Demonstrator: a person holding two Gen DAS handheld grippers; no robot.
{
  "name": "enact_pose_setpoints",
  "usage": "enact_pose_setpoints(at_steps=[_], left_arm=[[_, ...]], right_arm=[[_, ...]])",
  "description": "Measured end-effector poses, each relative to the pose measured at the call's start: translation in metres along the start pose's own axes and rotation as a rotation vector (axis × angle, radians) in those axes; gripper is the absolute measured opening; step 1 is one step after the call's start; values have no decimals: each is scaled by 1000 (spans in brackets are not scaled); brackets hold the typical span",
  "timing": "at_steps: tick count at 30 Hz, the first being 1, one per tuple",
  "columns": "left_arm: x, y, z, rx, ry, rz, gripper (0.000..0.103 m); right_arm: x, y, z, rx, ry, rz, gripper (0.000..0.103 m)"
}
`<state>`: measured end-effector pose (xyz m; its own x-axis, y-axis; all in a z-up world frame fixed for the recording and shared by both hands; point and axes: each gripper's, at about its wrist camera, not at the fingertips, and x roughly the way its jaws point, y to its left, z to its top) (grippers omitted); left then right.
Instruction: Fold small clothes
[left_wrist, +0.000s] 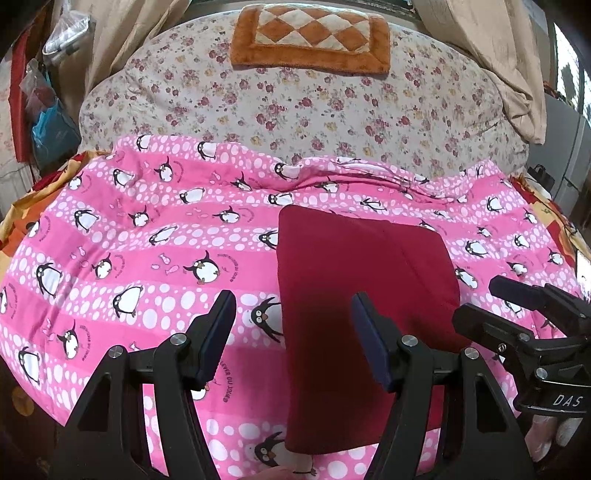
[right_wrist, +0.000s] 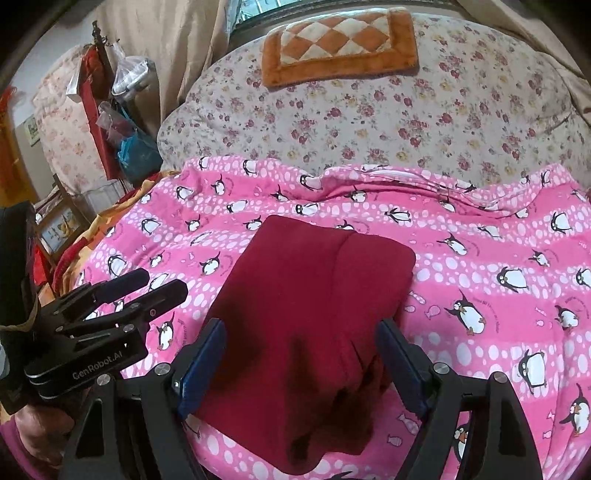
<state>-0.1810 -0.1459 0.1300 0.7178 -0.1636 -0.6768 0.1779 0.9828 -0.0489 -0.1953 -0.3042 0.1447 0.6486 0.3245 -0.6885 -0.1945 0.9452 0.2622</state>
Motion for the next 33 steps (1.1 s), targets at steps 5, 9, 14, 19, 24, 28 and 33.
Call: enact_pose_setpoints(at_steps=[5,9,14,19,24,28,33], left_arm=[[3,-1,0,-6,7,-2,65],[4,0,0,-5,10,-4,65],[7,0,-1,-7,16,-7,65],[8,0,-2,-8,20,-8,65],[10,1,-3,-12,20,-5,65],[10,3,-4,-17,21,-5,65],[11,2,-4,-13,30,-8,65]], right_arm=[[4,-2,0,5,5,-4,81],[6,-4,0,12,9,-5,81],[8,-5,-1,17,14,-4,81],[10,-3,-2,8,18,-4,81],[11,-3,-2,9,19,-4,81],[11,-3,-2,8,20,-5,81],[16,-2,-2,6,29,-5,81]])
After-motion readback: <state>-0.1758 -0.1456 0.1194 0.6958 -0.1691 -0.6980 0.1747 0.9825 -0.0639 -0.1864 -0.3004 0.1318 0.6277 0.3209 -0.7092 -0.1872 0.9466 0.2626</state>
